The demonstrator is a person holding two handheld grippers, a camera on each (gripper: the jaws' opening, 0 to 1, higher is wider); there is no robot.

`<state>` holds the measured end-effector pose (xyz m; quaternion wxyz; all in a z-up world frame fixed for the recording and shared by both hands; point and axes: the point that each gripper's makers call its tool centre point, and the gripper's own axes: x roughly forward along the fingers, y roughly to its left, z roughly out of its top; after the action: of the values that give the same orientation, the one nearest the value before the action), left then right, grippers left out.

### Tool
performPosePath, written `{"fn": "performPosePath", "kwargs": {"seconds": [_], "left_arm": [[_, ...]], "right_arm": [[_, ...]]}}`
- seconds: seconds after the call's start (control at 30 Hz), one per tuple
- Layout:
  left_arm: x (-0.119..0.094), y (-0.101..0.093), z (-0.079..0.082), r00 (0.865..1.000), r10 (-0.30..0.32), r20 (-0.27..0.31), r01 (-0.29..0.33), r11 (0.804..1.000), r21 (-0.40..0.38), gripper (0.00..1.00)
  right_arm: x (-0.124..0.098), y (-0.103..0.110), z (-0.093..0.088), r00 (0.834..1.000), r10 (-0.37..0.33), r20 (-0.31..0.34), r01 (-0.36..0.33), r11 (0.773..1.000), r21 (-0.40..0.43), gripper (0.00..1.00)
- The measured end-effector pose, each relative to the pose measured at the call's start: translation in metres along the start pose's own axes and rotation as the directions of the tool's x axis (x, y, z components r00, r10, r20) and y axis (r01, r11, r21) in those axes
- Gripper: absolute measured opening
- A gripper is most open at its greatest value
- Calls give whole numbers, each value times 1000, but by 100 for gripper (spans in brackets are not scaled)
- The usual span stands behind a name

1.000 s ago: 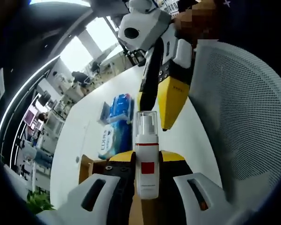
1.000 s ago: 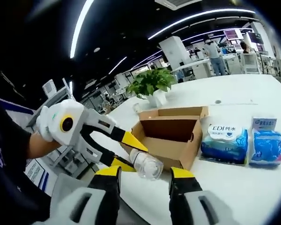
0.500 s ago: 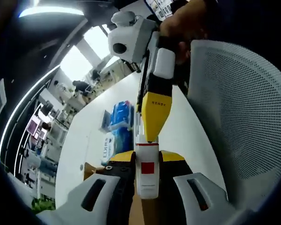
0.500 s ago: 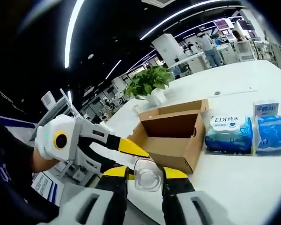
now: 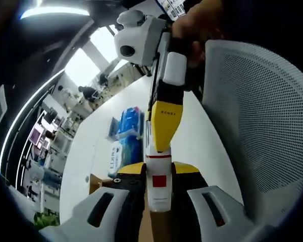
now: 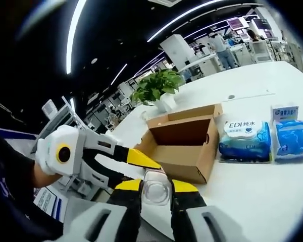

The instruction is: Operate the shoe box by opening the lid, removing the specified soft item, and placing it in the target area until the item is outside and the box remains undamaged.

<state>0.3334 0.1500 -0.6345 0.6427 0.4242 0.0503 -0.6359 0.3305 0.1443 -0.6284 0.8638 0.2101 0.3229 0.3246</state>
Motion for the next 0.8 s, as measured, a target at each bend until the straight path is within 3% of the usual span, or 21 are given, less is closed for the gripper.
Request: {"fn": "performPosePath", "kwargs": {"seconds": [0.57, 0.8], "left_arm": [[3, 5, 1, 1000, -8, 2, 8, 999, -46, 19], [-1, 10, -7, 1000, 1, -3, -2, 991, -135, 25]], "right_arm": [[-3, -3, 6, 999, -35, -17, 34, 997, -74, 16], [-7, -7, 11, 999, -46, -26, 42, 992, -116, 15]]}}
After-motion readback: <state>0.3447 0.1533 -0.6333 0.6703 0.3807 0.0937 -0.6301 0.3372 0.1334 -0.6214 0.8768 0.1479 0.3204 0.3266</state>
